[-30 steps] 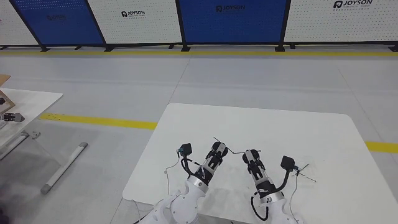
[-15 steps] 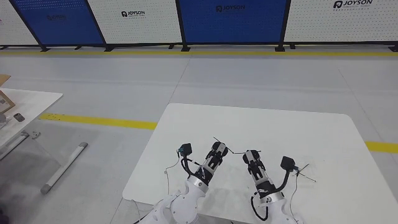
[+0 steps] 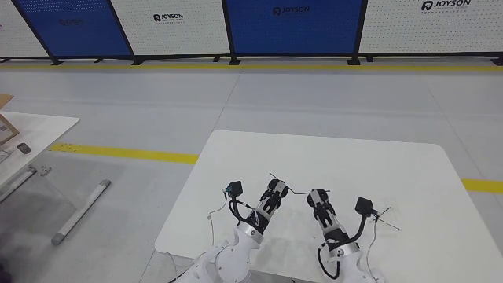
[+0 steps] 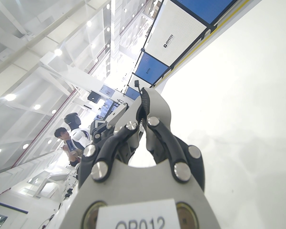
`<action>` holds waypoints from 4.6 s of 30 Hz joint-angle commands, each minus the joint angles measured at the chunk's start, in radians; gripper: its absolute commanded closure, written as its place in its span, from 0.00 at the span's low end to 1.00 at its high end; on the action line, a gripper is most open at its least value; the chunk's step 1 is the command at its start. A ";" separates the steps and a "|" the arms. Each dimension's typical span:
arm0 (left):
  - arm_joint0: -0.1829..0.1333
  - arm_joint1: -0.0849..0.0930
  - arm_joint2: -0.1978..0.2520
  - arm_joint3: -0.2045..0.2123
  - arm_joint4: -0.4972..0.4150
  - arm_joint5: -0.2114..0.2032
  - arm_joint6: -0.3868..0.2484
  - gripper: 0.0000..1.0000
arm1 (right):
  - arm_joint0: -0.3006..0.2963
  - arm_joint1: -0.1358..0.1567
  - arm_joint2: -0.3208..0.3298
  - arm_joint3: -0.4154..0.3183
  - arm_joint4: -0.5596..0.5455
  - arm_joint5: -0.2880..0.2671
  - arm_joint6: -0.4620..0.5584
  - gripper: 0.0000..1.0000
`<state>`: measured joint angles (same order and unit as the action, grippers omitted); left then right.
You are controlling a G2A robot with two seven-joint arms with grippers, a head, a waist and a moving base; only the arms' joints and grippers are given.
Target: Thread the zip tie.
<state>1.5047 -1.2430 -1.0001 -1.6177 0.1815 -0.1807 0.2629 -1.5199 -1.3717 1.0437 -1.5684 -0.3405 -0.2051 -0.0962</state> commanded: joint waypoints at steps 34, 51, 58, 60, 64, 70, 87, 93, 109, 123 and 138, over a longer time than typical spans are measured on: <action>-0.007 -0.010 -0.001 0.006 -0.125 -0.012 -0.033 1.00 | 0.017 -0.015 -0.015 0.022 -0.012 -0.020 -0.016 1.00; 0.004 -0.018 -0.031 -0.004 -0.198 -0.083 -0.063 1.00 | 0.025 -0.026 -0.020 0.031 0.003 -0.037 -0.036 1.00; 0.011 -0.022 -0.027 0.000 -0.155 -0.089 -0.042 1.00 | 0.018 -0.027 -0.013 0.028 0.005 -0.043 -0.048 1.00; 0.010 -0.023 -0.025 0.003 -0.147 -0.091 -0.036 1.00 | 0.017 -0.028 -0.012 0.027 0.003 -0.044 -0.049 1.00; 0.008 -0.027 -0.019 0.009 -0.119 -0.088 -0.025 1.00 | 0.016 -0.029 -0.011 0.027 -0.007 -0.044 -0.050 1.00; 0.008 -0.030 -0.014 0.010 -0.078 -0.074 -0.005 1.00 | 0.015 -0.030 -0.008 0.024 -0.024 -0.040 -0.056 1.00; 0.007 -0.042 -0.003 0.021 0.001 -0.057 0.025 0.95 | 0.020 -0.033 0.001 0.030 -0.030 -0.034 -0.021 1.00; 0.004 -0.045 -0.008 0.024 0.000 -0.051 0.021 0.92 | 0.018 -0.033 0.003 0.026 -0.038 -0.031 -0.017 1.00; 0.005 -0.051 -0.008 0.027 0.027 -0.026 0.000 0.88 | 0.012 -0.036 0.006 0.013 -0.047 -0.028 -0.023 1.00; 0.013 -0.054 -0.012 0.023 0.046 -0.028 -0.012 1.00 | 0.015 -0.041 0.011 0.015 -0.033 -0.019 -0.024 1.00; 0.020 -0.057 -0.019 0.017 0.056 -0.031 -0.018 1.00 | 0.016 -0.044 0.010 0.018 -0.043 -0.016 -0.018 1.00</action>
<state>1.5241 -1.2997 -1.0186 -1.6002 0.2366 -0.2123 0.2455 -1.5041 -1.4153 1.0531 -1.5507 -0.3834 -0.2209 -0.1139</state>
